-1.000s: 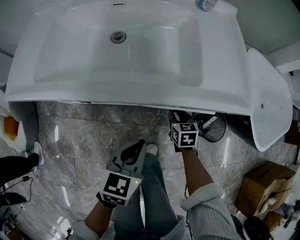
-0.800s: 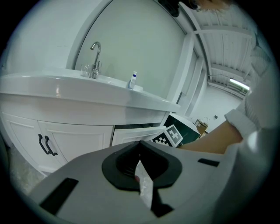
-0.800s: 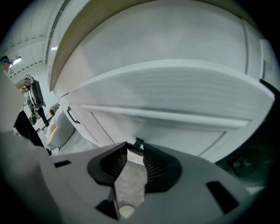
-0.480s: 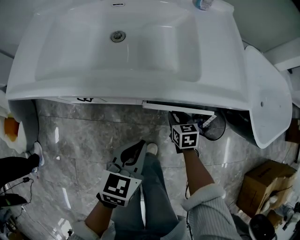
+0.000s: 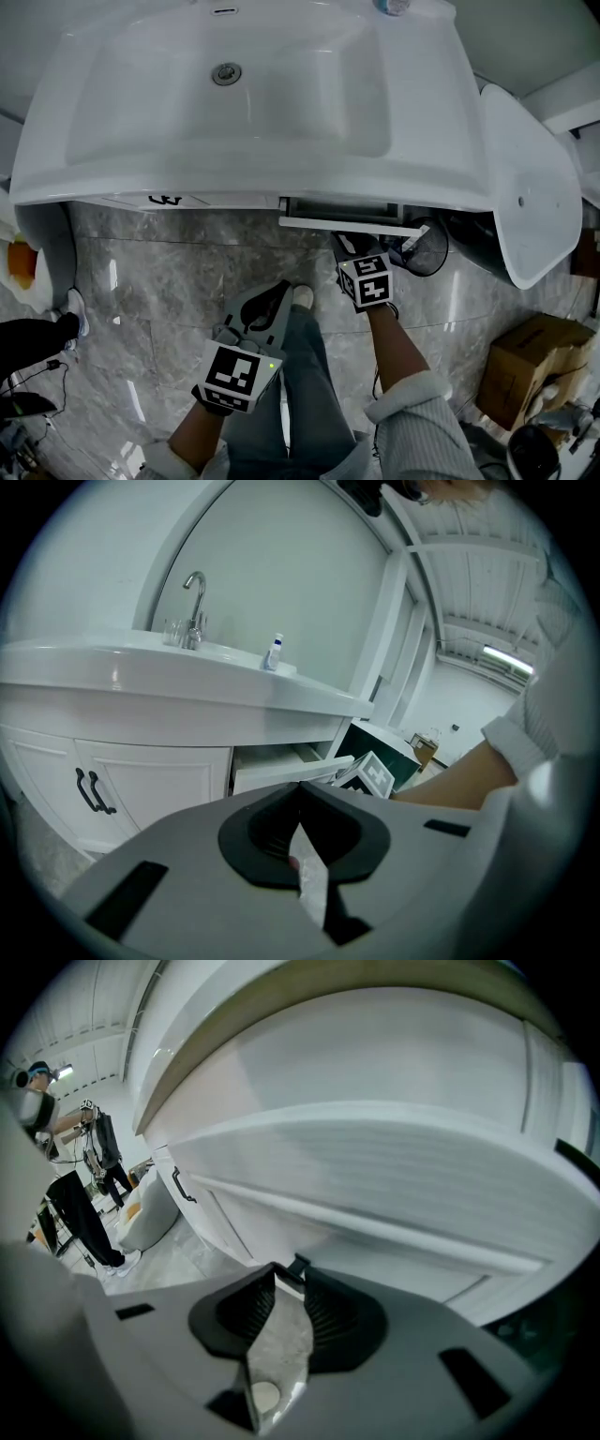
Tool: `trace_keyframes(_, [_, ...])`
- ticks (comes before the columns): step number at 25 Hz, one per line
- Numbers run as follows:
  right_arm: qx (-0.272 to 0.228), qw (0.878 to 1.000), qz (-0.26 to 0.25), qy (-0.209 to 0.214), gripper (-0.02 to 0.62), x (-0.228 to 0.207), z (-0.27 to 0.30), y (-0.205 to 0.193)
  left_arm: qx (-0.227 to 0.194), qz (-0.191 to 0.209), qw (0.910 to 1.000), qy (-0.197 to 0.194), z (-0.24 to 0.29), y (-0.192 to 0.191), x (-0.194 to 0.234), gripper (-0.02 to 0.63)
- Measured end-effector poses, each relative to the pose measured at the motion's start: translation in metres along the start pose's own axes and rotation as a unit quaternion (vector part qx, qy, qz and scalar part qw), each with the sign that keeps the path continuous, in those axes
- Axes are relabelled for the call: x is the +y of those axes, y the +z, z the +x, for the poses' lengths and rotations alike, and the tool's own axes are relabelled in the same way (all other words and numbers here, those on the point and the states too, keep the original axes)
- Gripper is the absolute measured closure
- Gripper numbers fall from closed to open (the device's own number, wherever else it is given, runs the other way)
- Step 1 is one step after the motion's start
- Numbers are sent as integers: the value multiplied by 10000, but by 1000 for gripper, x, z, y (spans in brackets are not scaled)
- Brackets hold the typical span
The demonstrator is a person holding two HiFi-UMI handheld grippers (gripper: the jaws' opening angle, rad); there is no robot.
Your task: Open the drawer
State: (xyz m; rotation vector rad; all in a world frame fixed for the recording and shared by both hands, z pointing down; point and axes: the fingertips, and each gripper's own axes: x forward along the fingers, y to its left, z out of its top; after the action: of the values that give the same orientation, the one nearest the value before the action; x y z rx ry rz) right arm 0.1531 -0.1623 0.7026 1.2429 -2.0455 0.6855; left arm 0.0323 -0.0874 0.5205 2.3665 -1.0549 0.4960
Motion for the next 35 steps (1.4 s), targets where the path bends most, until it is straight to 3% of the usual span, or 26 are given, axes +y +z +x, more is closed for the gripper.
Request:
trace_keyframes(20, [97,9971,-481,579,528,14,-20,-28,55,99,9998,-173,-7,-8,-11,589])
trace_keyframes(26, [238,9901,-1171,736,548,17,-22,-27,49,103,9997,-208,-6,-7,-9,589])
trace_keyframes(35, [301,9858,-1374,914,558,23,-31,-41,62,138,9996,-258,-8,-8,-10,589])
